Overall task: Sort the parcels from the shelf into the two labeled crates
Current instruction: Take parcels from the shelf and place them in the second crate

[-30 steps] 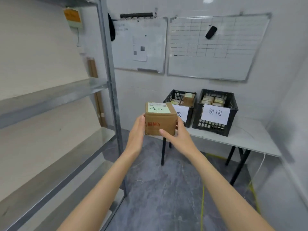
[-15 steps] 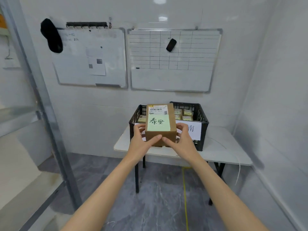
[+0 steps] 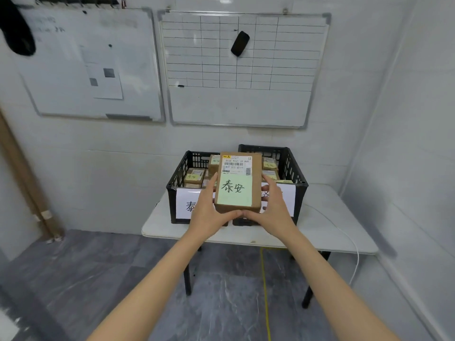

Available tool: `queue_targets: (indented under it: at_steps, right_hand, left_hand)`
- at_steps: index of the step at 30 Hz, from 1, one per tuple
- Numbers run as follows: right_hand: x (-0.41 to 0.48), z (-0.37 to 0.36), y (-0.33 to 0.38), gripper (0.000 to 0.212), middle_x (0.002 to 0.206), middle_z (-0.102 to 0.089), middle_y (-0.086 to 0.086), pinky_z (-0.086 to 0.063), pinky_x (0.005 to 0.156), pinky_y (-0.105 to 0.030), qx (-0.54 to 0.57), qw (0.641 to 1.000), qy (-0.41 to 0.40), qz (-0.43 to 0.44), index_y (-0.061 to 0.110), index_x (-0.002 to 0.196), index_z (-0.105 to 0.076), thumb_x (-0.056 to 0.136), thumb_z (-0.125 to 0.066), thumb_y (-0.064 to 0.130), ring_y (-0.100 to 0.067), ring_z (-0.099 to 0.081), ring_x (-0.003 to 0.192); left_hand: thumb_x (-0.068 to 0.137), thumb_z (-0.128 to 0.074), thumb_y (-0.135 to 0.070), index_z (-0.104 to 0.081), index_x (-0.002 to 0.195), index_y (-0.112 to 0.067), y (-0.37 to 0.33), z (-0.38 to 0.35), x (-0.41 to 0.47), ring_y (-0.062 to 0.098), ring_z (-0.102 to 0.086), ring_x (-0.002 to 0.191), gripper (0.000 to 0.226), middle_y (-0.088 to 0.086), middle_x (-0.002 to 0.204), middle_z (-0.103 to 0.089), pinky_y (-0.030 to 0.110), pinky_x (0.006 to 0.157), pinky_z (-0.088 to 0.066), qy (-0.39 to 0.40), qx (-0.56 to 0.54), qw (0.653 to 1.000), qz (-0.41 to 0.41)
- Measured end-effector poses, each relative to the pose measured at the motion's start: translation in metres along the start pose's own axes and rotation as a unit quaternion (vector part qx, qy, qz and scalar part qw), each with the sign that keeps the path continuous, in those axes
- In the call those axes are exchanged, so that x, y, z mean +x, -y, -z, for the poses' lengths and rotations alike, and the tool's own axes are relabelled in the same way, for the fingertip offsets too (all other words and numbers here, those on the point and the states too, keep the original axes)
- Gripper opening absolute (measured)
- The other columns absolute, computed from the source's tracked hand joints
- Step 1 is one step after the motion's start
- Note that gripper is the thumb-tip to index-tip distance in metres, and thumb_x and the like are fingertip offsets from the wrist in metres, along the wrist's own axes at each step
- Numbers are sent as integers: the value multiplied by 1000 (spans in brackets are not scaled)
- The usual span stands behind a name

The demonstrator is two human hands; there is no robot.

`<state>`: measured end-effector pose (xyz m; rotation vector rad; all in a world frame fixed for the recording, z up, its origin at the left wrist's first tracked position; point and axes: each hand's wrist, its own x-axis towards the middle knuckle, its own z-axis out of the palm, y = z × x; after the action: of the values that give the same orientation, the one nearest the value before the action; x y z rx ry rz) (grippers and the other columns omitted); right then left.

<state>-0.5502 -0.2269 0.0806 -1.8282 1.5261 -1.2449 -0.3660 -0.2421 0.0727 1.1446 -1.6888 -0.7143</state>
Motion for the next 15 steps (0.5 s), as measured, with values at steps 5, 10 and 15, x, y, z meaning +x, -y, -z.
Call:
queue_targets:
  at_steps: [5,10,15]
  right_hand:
    - [73,-7,-33,110,152,-28,-1,-40,109,-50,-5,1000,9,19,25,152,-18,68,-89,35,-20,-38,136]
    - [154,-12,-60,110,154,-28,2,-30,106,-27,1,999,27,40,26,152,-17,68,-89,34,-7,-31,134]
    - [225,-21,-83,110,153,-31,3,-25,100,-15,0,997,54,61,23,152,-19,68,-88,35,4,-27,125]
  left_hand:
    - [66,-88,-34,-25,149,-30,31,-20,69,15,-48,123,105,-3,142,-46,43,101,-46,-33,2,999,6]
    - [66,-89,-28,-28,149,-25,54,-33,141,11,-48,122,103,-5,137,-49,41,100,-47,-54,1,999,1]
    - [64,-90,-20,-29,147,-21,76,-43,202,-7,-46,120,104,-13,133,-51,10,93,-43,-72,-21,997,20]
